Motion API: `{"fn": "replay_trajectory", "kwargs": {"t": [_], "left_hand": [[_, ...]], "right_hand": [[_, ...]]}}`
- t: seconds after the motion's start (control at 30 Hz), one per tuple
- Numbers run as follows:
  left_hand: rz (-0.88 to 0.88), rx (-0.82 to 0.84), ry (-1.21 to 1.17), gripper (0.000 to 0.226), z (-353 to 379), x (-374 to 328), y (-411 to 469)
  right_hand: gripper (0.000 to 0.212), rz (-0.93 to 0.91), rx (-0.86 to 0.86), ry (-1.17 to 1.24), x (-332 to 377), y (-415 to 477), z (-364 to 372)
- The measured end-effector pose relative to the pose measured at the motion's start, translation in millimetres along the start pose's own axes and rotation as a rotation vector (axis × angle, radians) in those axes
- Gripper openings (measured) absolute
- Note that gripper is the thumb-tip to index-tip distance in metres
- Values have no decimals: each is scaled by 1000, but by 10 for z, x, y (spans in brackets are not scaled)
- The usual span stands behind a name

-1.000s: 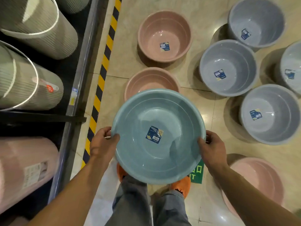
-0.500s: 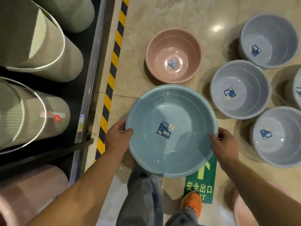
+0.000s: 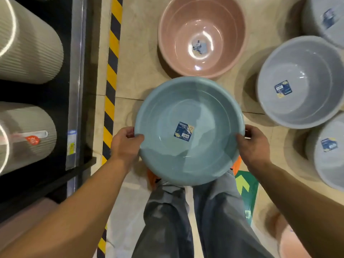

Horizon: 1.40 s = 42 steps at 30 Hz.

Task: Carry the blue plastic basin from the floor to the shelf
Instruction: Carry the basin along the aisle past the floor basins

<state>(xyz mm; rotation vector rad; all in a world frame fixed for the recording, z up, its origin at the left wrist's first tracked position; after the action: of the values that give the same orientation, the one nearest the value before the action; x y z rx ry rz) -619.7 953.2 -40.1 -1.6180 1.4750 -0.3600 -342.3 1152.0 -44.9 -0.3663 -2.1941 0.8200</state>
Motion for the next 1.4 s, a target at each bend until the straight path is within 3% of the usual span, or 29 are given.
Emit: {"fn": "replay_trajectory", "kwargs": {"t": [0.23,0.47,0.7,0.77,0.97,1.13,1.4], "left_hand": [[-53,-65,92,27,331,257,492],[-19,-84,137,40,638,506,650],[-72,-59,94,35,598,343,599],[-67,-46,98,45,484,209,465],[-58,-30,23,25,8,-447,-87],[4,-39,-25,28,-381,-1211,-542],[102,7,-182,30,-626,-2383,-674]], "right_hand": [[36,12,45,-87,-226,394,381],[39,53,31,-109,-566,576,546],[48,62,115,-118,-421,562,466],[48,65,110,-100,-280,486,347],[44,32,139,-40,368,188,-178],[36,-87,157,-56,1122,36,-675],[44,-215,109,-73,2216,291,-1188]]}}
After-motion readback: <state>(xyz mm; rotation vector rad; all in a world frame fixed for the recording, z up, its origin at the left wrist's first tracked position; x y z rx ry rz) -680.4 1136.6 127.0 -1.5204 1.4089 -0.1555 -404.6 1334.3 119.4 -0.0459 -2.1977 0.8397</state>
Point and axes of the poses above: each hand's wrist, its own y-axis towards the middle knuckle, its own z-axis out of the palm, x = y × z, the point moved 2 cm from there along y, towards the middle knuckle, and after that the axes turned 11 degrees about y, right-handed, at the moved point
